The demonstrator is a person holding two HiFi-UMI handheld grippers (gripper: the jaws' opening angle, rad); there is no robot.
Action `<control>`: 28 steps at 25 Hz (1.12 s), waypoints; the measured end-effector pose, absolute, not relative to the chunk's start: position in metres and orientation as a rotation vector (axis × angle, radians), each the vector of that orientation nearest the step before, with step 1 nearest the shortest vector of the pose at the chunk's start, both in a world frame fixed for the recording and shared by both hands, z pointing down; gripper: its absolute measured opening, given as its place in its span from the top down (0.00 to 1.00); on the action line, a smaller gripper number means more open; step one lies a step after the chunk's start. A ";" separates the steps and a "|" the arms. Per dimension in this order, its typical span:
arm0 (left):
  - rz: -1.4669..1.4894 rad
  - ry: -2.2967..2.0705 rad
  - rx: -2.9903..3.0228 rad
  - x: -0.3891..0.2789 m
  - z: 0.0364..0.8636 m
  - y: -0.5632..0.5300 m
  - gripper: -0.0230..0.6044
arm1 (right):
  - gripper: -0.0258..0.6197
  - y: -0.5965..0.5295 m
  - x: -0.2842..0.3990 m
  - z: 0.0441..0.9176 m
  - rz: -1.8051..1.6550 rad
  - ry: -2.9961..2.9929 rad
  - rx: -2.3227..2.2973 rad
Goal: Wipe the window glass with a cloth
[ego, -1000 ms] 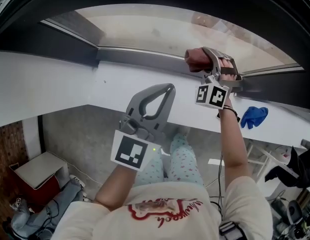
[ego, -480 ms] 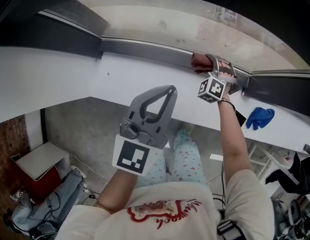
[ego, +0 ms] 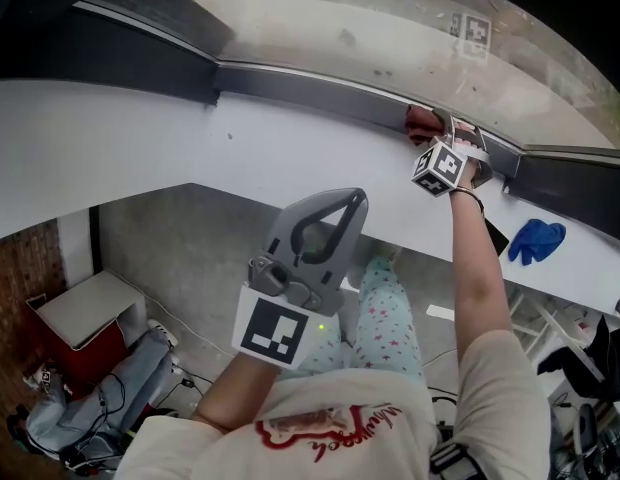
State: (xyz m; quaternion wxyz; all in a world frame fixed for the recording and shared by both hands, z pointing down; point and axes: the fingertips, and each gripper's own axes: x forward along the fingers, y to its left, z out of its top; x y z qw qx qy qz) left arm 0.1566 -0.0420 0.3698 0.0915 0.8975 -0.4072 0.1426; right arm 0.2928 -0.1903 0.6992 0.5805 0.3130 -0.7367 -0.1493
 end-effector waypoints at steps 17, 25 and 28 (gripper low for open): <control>0.124 -1.109 2.892 0.088 0.275 -0.062 0.93 | 0.82 -0.203 0.174 0.280 -1.008 -1.738 1.337; 0.057 -1.152 2.815 0.074 0.288 -0.083 0.93 | 0.82 -0.222 0.171 0.244 -1.179 -1.639 1.340; 0.070 -1.175 2.806 0.071 0.290 -0.083 0.93 | 0.82 -0.221 0.171 0.246 -1.170 -1.659 1.330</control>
